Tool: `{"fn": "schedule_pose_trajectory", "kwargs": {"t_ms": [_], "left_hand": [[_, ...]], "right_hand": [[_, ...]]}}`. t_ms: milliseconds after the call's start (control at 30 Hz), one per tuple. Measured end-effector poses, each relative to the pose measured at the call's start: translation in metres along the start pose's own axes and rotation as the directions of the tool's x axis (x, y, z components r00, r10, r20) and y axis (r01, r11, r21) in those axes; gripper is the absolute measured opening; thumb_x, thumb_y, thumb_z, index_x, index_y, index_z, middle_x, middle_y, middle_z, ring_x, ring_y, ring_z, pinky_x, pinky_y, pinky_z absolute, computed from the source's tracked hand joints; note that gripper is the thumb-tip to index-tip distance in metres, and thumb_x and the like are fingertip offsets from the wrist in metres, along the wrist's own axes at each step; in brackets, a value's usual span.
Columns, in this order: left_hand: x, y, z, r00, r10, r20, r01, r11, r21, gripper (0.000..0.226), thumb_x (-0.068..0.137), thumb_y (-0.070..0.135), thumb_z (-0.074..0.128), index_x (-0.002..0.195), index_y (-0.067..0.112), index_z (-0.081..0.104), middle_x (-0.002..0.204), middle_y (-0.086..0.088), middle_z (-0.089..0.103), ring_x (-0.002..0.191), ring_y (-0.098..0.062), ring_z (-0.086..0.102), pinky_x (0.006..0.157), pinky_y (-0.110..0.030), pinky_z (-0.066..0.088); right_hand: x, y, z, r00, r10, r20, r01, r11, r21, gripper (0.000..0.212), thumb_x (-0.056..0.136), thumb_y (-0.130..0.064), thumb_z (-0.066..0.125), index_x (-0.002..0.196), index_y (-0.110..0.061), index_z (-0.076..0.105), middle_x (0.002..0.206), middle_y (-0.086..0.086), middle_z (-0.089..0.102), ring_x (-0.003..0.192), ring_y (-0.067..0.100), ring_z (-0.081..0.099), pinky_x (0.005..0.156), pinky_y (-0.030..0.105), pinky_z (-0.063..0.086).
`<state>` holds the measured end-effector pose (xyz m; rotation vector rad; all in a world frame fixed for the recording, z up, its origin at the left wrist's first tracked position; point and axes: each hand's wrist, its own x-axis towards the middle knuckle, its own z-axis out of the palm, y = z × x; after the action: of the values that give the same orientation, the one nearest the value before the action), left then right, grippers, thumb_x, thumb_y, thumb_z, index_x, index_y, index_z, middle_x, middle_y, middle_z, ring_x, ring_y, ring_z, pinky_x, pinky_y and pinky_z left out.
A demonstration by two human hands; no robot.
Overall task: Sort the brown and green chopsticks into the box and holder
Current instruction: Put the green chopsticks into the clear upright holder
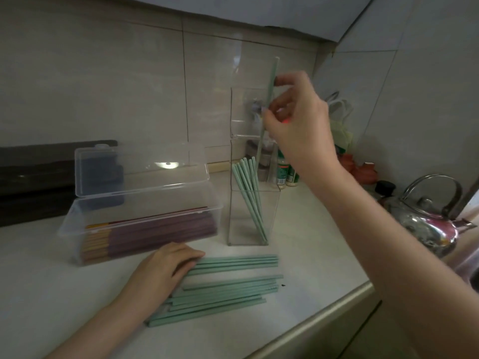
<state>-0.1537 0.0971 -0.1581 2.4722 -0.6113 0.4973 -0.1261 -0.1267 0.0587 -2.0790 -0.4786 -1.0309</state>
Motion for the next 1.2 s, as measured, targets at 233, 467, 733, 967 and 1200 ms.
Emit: {"fn": "schedule_pose_trajectory", "kwargs": {"t_ms": [233,467,733,967,1200], "left_hand": [[0.001,-0.008,-0.002,0.999,-0.047,0.021,0.049,0.992,-0.117,0.016,0.079,0.030,0.066,0.094,0.033,0.068,0.092,0.030,0.059,0.084,0.006,0.057,0.077,-0.011,0.043],[0.001,-0.009,-0.002,0.998,-0.055,0.029,0.060,0.981,-0.182,0.025,0.074,0.018,0.064,0.096,0.028,0.071,0.088,0.023,0.060,0.085,0.013,0.055,0.075,0.000,0.036],[0.001,-0.009,-0.002,0.996,-0.082,0.017,0.084,0.985,-0.153,0.030,0.073,0.009,0.073,0.094,0.030,0.069,0.090,0.029,0.059,0.084,0.012,0.050,0.076,-0.001,0.034],[-0.002,0.001,-0.006,0.991,-0.121,-0.051,0.107,0.970,-0.218,0.033,0.077,0.003,0.068,0.093,0.032,0.067,0.096,0.018,0.056,0.084,0.001,0.059,0.075,-0.009,0.043],[0.003,0.020,-0.028,0.922,-0.311,-0.230,0.153,0.840,-0.521,0.033,0.069,-0.001,0.072,0.083,0.028,0.069,0.089,0.006,0.070,0.075,-0.006,0.067,0.074,-0.013,0.050]], "right_hand": [[0.009,0.026,0.051,0.892,0.298,0.339,-0.086,0.849,-0.521,0.040,0.086,0.004,0.052,0.124,-0.002,0.043,0.118,0.018,0.056,0.107,0.035,0.057,0.085,0.039,0.047],[-0.014,0.030,0.059,0.775,0.447,0.447,-0.088,0.776,-0.624,0.029,0.088,0.008,0.043,0.115,0.002,0.052,0.120,0.020,0.055,0.111,0.037,0.054,0.084,0.039,0.045],[-0.016,0.029,0.056,0.810,0.423,0.406,-0.080,0.766,-0.638,0.024,0.086,0.008,0.049,0.109,0.002,0.053,0.113,0.018,0.057,0.104,0.036,0.056,0.071,0.034,0.040],[-0.024,0.034,0.053,0.944,0.169,0.284,0.002,0.856,-0.516,0.013,0.089,-0.004,0.049,0.095,-0.005,0.061,0.093,0.016,0.064,0.085,0.036,0.062,0.069,0.037,0.051],[-0.130,0.022,0.055,0.873,-0.048,0.486,0.135,0.980,-0.146,0.012,0.089,-0.026,0.053,0.089,-0.021,0.063,0.081,-0.002,0.067,0.071,0.022,0.063,0.063,0.038,0.053]]}}
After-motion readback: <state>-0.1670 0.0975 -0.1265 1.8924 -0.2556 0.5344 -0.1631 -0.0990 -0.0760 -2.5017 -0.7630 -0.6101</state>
